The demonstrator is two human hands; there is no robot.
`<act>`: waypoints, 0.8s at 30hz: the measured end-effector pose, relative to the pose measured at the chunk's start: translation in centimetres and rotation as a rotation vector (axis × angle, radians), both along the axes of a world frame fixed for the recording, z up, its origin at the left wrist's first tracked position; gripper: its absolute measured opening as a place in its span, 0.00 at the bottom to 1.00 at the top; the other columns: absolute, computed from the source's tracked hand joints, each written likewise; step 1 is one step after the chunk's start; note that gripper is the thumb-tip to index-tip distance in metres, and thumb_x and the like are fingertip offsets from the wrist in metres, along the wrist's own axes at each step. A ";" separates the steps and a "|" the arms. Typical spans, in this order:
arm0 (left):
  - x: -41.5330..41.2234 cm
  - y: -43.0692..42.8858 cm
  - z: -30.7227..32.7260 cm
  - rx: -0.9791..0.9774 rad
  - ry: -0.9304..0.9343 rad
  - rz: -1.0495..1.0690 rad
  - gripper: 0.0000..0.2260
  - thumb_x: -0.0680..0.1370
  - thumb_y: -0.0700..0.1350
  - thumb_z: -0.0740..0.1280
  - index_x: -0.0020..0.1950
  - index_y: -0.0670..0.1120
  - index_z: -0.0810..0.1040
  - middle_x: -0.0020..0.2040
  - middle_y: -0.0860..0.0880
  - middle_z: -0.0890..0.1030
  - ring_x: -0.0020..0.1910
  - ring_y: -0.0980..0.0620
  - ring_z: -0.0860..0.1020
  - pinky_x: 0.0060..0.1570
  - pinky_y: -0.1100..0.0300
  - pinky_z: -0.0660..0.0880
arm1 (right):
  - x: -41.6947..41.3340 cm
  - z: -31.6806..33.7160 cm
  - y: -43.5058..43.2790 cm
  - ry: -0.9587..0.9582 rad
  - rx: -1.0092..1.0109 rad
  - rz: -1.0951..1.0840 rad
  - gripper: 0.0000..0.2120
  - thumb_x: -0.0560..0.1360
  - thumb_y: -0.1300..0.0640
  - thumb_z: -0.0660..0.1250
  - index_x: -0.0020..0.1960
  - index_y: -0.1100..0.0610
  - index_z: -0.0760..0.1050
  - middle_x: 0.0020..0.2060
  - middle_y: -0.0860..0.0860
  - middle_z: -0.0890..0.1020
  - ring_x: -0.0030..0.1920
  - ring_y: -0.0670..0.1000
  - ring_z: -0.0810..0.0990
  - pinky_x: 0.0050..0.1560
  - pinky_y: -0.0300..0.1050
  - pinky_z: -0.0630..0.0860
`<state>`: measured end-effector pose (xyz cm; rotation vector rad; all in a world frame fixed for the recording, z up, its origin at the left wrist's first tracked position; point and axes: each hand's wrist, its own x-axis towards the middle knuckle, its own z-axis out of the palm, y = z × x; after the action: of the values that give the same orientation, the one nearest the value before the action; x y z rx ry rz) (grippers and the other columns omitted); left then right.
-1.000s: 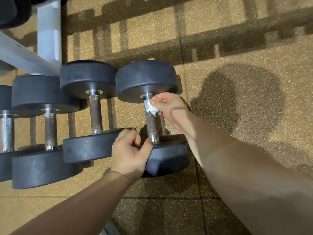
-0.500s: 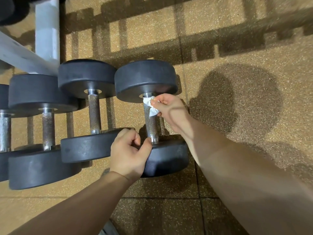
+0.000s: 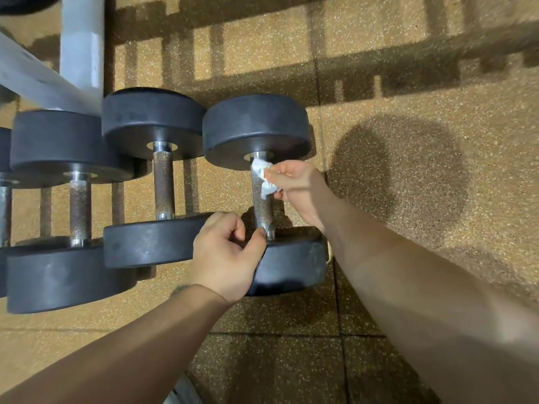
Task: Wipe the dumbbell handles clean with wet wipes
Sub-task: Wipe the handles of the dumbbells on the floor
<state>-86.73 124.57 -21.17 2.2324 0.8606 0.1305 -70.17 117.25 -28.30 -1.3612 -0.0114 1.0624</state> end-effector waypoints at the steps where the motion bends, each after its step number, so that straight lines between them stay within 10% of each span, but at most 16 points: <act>1: 0.0 0.0 0.0 -0.002 -0.003 0.004 0.16 0.70 0.57 0.65 0.33 0.49 0.63 0.34 0.52 0.68 0.38 0.52 0.69 0.40 0.58 0.66 | -0.1 0.0 -0.9 -0.053 -0.071 0.131 0.05 0.76 0.60 0.73 0.43 0.60 0.80 0.37 0.52 0.83 0.31 0.45 0.76 0.30 0.35 0.72; 5: 0.0 0.0 -0.1 -0.013 -0.004 0.030 0.16 0.70 0.57 0.66 0.33 0.50 0.63 0.34 0.52 0.68 0.37 0.49 0.69 0.39 0.51 0.68 | -0.2 0.2 -3.1 -0.167 -0.232 0.471 0.06 0.72 0.57 0.77 0.40 0.54 0.81 0.40 0.50 0.86 0.31 0.46 0.77 0.35 0.40 0.76; 11: 0.3 -0.2 0.1 0.012 -0.015 0.042 0.16 0.68 0.58 0.65 0.33 0.51 0.62 0.34 0.50 0.69 0.38 0.48 0.69 0.41 0.48 0.70 | 0.3 0.3 1.6 -0.241 -0.187 -0.016 0.10 0.74 0.62 0.75 0.38 0.52 0.77 0.33 0.46 0.79 0.32 0.42 0.74 0.35 0.36 0.71; 18: 2.0 -2.7 1.0 0.110 0.076 0.022 0.17 0.69 0.58 0.65 0.30 0.52 0.60 0.35 0.52 0.67 0.38 0.44 0.70 0.40 0.50 0.71 | 1.7 2.4 -2.3 -0.655 -0.365 0.485 0.05 0.70 0.52 0.78 0.42 0.49 0.82 0.34 0.44 0.81 0.32 0.38 0.76 0.33 0.31 0.69; 24: 4.5 -7.5 3.0 -0.185 -0.178 0.065 0.08 0.70 0.54 0.60 0.38 0.50 0.69 0.41 0.51 0.70 0.41 0.50 0.70 0.39 0.55 0.65 | 3.2 3.4 -3.4 -0.941 -0.395 0.419 0.03 0.71 0.51 0.76 0.41 0.48 0.82 0.34 0.41 0.80 0.36 0.33 0.76 0.36 0.26 0.66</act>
<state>-82.20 117.08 -18.14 1.9889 0.8143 0.2660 -67.00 113.82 -24.88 -2.1808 -0.8469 0.6773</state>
